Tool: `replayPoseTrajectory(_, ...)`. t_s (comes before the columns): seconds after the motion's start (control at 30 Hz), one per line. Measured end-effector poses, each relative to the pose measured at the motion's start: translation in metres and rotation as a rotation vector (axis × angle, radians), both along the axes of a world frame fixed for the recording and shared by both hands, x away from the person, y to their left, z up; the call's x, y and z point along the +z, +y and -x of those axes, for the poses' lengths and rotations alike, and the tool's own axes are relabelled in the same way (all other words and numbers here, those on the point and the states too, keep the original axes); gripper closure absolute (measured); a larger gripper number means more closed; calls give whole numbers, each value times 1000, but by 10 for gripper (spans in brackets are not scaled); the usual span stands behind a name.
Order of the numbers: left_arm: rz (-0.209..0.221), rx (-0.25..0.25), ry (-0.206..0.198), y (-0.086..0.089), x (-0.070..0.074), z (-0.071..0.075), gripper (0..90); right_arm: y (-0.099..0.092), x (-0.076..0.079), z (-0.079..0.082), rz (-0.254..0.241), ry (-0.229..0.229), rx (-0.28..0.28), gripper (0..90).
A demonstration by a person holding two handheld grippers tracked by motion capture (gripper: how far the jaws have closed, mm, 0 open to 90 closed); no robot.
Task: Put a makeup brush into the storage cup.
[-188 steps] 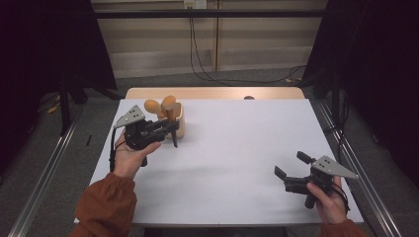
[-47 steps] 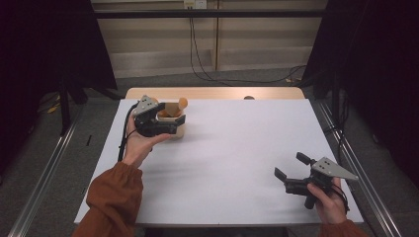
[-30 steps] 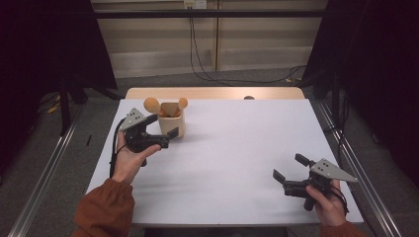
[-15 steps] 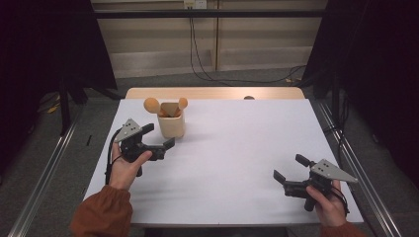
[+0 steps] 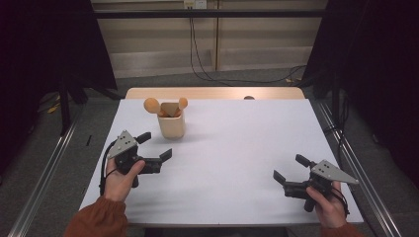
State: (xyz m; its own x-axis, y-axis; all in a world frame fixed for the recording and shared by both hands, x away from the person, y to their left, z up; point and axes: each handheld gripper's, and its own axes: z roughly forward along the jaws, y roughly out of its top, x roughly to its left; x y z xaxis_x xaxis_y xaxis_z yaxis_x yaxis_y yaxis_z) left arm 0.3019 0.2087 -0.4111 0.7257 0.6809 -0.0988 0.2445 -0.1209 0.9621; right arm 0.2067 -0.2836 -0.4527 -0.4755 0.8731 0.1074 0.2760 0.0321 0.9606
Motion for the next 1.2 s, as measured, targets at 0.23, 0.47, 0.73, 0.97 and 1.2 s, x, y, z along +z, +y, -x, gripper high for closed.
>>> replayPoseTrajectory(0.23,-7,32,0,9,-6,8,23,-1,0,0,0,3,-2,0)
replayPoseTrajectory(0.47,-20,48,15,22,-14,17,24,-3,-1,1,3,3,-9,0)
replayPoseTrajectory(0.73,-39,55,25,28,-20,26,23,-3,-1,2,5,9,-14,0)
replayPoseTrajectory(0.97,-42,64,25,34,-23,38,23,-4,-2,2,7,7,-13,0)
replayPoseTrajectory(1.2,-55,57,24,34,-25,45,35,-4,-2,3,11,7,-11,0)
